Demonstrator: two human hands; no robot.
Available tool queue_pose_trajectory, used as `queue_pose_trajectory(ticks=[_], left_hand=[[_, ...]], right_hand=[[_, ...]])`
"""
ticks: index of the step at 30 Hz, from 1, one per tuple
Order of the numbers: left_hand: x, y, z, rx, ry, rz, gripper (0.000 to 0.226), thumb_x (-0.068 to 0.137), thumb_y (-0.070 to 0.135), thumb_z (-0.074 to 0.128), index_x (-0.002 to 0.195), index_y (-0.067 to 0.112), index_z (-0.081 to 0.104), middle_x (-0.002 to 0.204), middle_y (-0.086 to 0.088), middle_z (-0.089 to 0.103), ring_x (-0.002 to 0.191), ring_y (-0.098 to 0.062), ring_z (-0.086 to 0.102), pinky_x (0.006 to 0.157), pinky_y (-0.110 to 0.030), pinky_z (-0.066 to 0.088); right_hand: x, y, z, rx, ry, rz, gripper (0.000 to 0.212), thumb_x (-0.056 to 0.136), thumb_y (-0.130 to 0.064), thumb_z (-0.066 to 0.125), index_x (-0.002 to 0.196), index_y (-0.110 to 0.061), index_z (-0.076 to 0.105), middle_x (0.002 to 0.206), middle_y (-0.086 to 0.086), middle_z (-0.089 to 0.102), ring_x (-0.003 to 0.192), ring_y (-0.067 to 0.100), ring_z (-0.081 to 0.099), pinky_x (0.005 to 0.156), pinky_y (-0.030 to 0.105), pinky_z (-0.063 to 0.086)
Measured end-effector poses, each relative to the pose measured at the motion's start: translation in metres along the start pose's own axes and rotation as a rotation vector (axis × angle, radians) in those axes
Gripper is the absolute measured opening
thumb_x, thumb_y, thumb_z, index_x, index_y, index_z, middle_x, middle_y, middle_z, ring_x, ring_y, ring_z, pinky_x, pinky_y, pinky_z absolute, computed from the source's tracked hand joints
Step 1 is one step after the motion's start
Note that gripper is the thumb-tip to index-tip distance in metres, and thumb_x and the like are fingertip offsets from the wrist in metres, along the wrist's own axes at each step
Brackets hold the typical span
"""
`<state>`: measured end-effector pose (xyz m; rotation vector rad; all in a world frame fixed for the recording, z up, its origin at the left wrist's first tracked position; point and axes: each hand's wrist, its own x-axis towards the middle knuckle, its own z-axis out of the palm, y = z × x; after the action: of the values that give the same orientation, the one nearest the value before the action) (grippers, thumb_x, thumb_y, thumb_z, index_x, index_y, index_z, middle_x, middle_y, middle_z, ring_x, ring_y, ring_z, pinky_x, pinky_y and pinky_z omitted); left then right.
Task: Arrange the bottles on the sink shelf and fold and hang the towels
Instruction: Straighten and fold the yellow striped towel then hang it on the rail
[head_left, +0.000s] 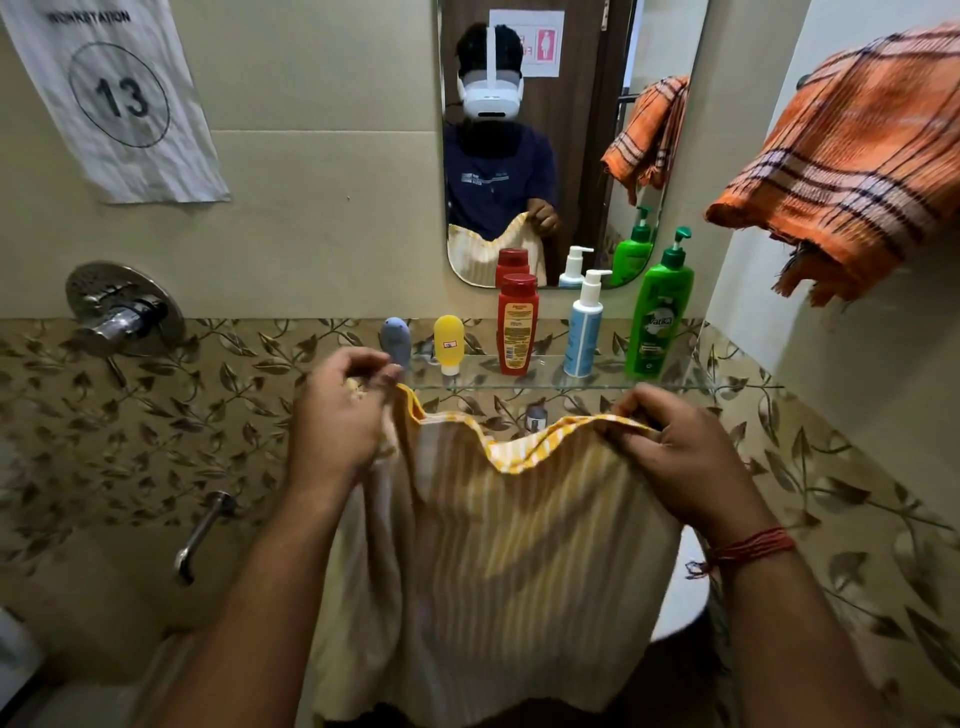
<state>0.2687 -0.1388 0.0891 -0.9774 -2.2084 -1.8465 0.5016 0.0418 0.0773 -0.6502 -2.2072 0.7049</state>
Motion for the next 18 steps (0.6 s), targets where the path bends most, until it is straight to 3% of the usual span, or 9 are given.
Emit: queue_pose_trajectory(ticks=[3, 5, 6, 10, 13, 18], left_hand=[[-0.018, 0.02, 0.018, -0.093, -0.431, 0.058, 0.039, 0.089, 0.018, 0.07, 0.127, 0.026, 0.062, 0.121, 0.015, 0.064, 0.11, 0.003, 0.062, 0.085, -0.012, 0.052], [-0.032, 0.032, 0.03, -0.141, -0.751, 0.057, 0.05, 0.09, 0.015, 0.069, 0.135, 0.031, 0.055, 0.128, 0.019, 0.062, 0.114, 0.01, 0.058, 0.09, -0.013, 0.051], [-0.037, 0.033, 0.037, -0.143, -0.828, 0.074, 0.05, 0.09, 0.014, 0.069, 0.134, 0.032, 0.054, 0.128, 0.017, 0.063, 0.115, 0.008, 0.058, 0.093, -0.014, 0.05], [-0.044, 0.027, 0.048, -0.181, -0.783, 0.121, 0.031, 0.092, 0.013, 0.069, 0.12, 0.025, 0.063, 0.111, 0.009, 0.07, 0.108, -0.004, 0.065, 0.095, -0.028, 0.053], [-0.044, 0.02, 0.047, -0.227, -0.688, 0.143, 0.013, 0.092, 0.014, 0.069, 0.101, 0.023, 0.068, 0.095, 0.007, 0.07, 0.094, -0.011, 0.067, 0.085, -0.038, 0.054], [-0.047, 0.022, 0.049, -0.347, -0.634, 0.068, 0.014, 0.091, 0.01, 0.071, 0.089, 0.022, 0.063, 0.084, 0.008, 0.063, 0.082, -0.009, 0.06, 0.072, -0.03, 0.051]], right_hand=[[0.002, -0.023, 0.017, 0.021, -0.084, -0.128, 0.012, 0.086, -0.022, 0.074, 0.081, -0.025, 0.063, 0.076, -0.009, 0.064, 0.073, 0.005, 0.059, 0.064, 0.026, 0.046], [0.006, -0.036, 0.023, -0.011, -0.135, -0.252, 0.011, 0.085, -0.024, 0.075, 0.083, -0.023, 0.064, 0.077, -0.012, 0.064, 0.072, 0.002, 0.059, 0.061, 0.02, 0.044], [0.007, -0.04, 0.025, -0.012, -0.144, -0.305, 0.012, 0.084, -0.023, 0.075, 0.083, -0.022, 0.064, 0.077, -0.013, 0.064, 0.072, 0.001, 0.059, 0.06, 0.019, 0.044], [0.011, -0.041, 0.023, -0.001, -0.142, -0.367, 0.012, 0.084, -0.021, 0.075, 0.087, -0.02, 0.063, 0.076, -0.017, 0.058, 0.072, 0.002, 0.058, 0.06, 0.022, 0.044], [0.008, -0.033, 0.018, 0.001, -0.113, -0.379, 0.011, 0.086, -0.028, 0.071, 0.09, -0.019, 0.065, 0.076, -0.017, 0.057, 0.072, 0.006, 0.056, 0.061, 0.028, 0.045], [0.003, -0.022, 0.011, 0.162, -0.184, -0.293, 0.015, 0.09, -0.032, 0.063, 0.088, -0.018, 0.067, 0.084, -0.005, 0.058, 0.083, 0.013, 0.057, 0.073, 0.03, 0.046]])
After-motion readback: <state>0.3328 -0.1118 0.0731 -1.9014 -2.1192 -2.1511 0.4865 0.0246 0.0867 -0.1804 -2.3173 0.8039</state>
